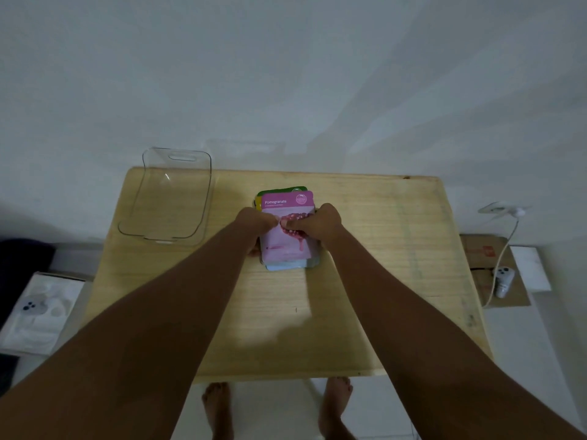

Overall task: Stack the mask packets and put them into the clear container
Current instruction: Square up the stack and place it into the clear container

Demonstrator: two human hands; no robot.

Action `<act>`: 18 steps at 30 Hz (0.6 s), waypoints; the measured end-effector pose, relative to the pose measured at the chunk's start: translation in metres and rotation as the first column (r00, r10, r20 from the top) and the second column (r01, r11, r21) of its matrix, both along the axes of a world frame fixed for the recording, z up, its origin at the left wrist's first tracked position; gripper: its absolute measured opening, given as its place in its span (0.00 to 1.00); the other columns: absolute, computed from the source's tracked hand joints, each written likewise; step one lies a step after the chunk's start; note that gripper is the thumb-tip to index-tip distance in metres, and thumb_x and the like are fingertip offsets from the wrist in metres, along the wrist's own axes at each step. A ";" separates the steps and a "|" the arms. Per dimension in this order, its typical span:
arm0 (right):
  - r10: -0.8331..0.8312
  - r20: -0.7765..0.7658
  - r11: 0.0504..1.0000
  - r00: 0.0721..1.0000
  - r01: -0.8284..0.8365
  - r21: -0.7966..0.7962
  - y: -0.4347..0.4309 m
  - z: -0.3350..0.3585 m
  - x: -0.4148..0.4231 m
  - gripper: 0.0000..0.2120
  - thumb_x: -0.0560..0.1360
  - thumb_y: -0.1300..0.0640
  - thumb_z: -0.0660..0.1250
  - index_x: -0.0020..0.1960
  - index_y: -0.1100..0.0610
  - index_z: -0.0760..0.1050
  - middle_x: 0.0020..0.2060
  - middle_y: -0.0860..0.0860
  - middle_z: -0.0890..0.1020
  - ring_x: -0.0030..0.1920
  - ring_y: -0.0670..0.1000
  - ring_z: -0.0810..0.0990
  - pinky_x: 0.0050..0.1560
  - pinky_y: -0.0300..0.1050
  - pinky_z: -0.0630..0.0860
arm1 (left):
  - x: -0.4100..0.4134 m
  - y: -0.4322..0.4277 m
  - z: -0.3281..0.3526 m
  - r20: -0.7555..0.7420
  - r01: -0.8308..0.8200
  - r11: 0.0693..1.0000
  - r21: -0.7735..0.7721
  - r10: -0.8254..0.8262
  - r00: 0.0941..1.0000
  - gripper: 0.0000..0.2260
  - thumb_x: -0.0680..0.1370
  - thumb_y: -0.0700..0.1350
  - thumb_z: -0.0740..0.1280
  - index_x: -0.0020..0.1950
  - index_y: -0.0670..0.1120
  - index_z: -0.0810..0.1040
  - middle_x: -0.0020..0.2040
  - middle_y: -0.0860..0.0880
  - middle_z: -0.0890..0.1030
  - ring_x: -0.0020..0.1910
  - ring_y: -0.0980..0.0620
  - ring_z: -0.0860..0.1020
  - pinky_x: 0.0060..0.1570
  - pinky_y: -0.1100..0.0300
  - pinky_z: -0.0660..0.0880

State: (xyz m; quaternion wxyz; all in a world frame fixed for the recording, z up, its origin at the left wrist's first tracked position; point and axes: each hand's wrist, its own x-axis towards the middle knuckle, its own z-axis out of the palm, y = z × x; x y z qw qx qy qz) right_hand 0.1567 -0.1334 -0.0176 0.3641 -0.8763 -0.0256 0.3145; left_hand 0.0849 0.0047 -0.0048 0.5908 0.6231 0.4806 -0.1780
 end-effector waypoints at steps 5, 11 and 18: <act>-0.054 -0.089 0.996 0.995 0.061 0.072 0.004 -0.001 0.000 0.18 0.64 0.48 0.82 0.42 0.56 0.77 0.44 0.53 0.84 0.46 0.52 0.83 0.53 0.47 0.82 | -0.001 -0.003 -0.005 0.032 -0.087 0.995 -0.043 0.088 0.996 0.08 0.79 0.44 0.68 0.54 0.42 0.75 0.44 0.44 0.80 0.40 0.45 0.79 0.36 0.55 0.76; -0.163 -0.037 0.986 0.986 0.164 0.040 0.015 -0.030 -0.001 0.53 0.35 0.21 0.72 0.51 0.54 0.80 0.42 0.50 0.85 0.44 0.52 0.85 0.48 0.49 0.84 | -0.001 -0.013 -0.013 0.130 -0.166 0.983 -0.075 0.175 0.976 0.15 0.82 0.50 0.61 0.57 0.39 0.75 0.54 0.38 0.81 0.53 0.39 0.82 0.52 0.46 0.80; -0.205 -0.076 0.945 0.976 0.217 0.245 0.014 -0.007 -0.007 0.33 0.57 0.40 0.80 0.54 0.60 0.79 0.39 0.52 0.87 0.35 0.48 0.86 0.32 0.41 0.81 | -0.003 -0.016 -0.011 0.182 -0.161 0.986 0.033 0.153 0.971 0.22 0.82 0.55 0.57 0.67 0.39 0.70 0.57 0.39 0.78 0.54 0.40 0.80 0.49 0.49 0.79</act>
